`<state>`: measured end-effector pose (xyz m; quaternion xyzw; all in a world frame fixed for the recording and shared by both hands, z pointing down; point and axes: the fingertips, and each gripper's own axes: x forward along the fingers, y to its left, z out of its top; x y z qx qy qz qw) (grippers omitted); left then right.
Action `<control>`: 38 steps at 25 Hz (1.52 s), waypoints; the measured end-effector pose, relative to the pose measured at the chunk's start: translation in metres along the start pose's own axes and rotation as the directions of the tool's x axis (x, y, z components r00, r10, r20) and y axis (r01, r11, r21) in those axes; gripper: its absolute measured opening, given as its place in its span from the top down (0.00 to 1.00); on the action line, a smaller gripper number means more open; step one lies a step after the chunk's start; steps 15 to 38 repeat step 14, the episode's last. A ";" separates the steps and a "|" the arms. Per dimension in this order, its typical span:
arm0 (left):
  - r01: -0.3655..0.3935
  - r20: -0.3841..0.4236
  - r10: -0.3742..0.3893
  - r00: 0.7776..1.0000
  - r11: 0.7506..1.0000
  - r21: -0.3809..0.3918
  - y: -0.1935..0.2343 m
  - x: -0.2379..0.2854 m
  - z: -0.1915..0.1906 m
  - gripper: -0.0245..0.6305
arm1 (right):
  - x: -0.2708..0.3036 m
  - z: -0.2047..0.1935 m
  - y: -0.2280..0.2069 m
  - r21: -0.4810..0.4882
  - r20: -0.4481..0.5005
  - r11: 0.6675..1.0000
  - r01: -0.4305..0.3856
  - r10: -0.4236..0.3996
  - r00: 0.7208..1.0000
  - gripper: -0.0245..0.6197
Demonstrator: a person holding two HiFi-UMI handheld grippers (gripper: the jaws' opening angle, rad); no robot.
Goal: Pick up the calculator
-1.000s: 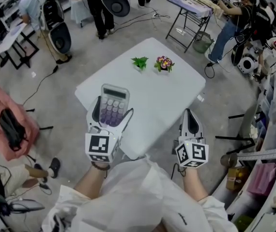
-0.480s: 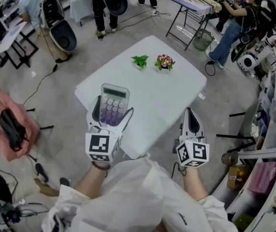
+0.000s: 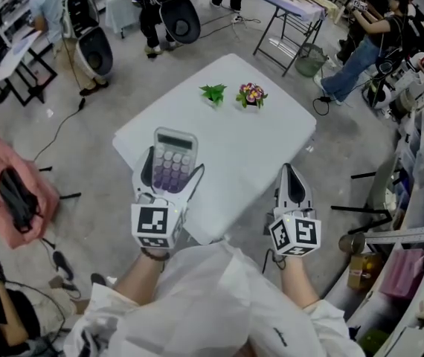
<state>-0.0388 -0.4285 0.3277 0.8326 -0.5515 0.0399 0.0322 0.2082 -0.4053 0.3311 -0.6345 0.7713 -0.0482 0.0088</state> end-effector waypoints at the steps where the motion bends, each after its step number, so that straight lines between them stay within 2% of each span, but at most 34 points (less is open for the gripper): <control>1: 0.002 -0.002 -0.002 1.000 1.000 -0.001 0.000 0.002 -0.001 0.19 | 0.002 0.000 0.001 0.000 0.000 1.000 -0.002 0.002 1.000 0.94; 14: 0.012 -0.023 -0.013 1.000 1.000 -0.012 -0.001 0.001 -0.016 0.19 | 0.000 -0.009 0.007 -0.009 -0.013 1.000 -0.012 0.012 1.000 0.94; 38: 0.012 -0.023 -0.013 1.000 1.000 -0.012 -0.001 0.001 -0.016 0.19 | 0.000 -0.009 0.007 -0.009 -0.013 1.000 -0.012 0.012 1.000 0.94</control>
